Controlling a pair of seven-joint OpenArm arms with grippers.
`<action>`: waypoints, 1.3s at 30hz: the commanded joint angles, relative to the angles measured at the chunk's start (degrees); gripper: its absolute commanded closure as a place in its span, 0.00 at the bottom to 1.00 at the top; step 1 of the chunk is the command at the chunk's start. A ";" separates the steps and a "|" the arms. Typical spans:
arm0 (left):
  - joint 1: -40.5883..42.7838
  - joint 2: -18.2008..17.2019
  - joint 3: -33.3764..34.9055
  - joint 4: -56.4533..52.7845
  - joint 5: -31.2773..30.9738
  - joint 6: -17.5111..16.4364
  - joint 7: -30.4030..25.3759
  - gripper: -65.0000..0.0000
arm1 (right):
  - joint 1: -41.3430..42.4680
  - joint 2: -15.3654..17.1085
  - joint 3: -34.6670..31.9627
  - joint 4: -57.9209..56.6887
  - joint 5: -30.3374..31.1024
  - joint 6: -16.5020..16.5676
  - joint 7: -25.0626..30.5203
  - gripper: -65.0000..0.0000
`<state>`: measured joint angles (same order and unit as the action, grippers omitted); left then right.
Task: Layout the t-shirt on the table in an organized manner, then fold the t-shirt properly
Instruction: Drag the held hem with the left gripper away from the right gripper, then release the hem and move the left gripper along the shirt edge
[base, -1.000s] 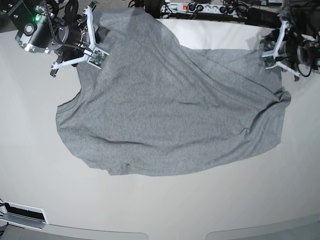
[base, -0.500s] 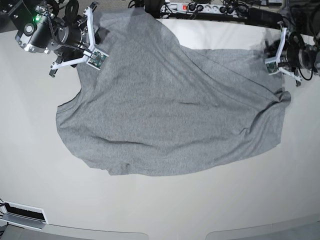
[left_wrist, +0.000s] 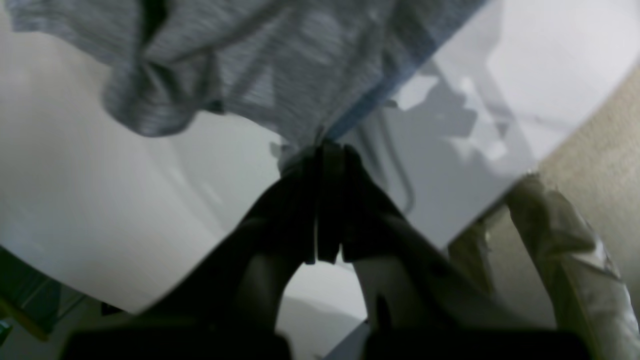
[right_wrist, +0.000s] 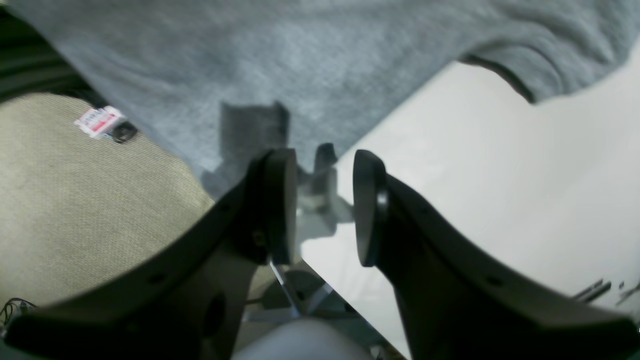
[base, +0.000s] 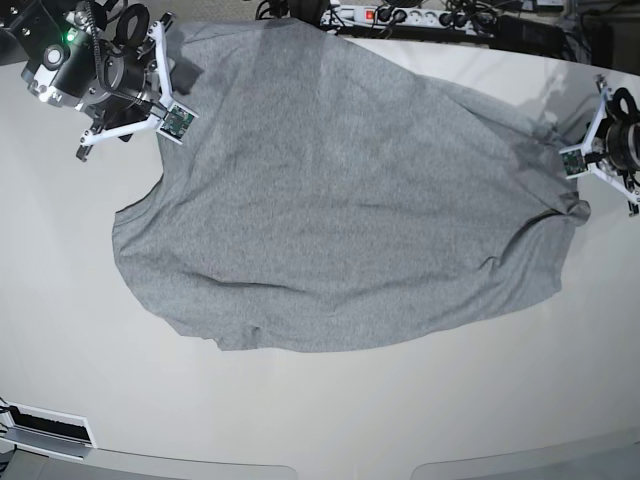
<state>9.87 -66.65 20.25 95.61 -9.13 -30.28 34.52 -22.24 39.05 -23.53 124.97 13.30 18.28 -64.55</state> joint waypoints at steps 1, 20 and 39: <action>-0.39 -2.32 -0.46 0.50 0.33 0.31 0.26 1.00 | 0.15 0.79 0.33 0.92 -2.64 -1.66 0.48 0.66; 5.95 -8.20 -0.42 0.52 -8.61 -9.72 9.05 1.00 | 0.31 0.31 0.33 0.87 -15.26 -11.23 1.79 0.65; 0.94 -11.13 -0.44 2.27 -24.74 -9.72 10.56 0.47 | 0.33 -0.48 0.33 0.87 -15.06 -11.23 2.47 0.65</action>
<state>11.44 -76.05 20.53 97.41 -33.58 -39.72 45.06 -22.15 37.91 -23.53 124.97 -1.08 7.44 -62.30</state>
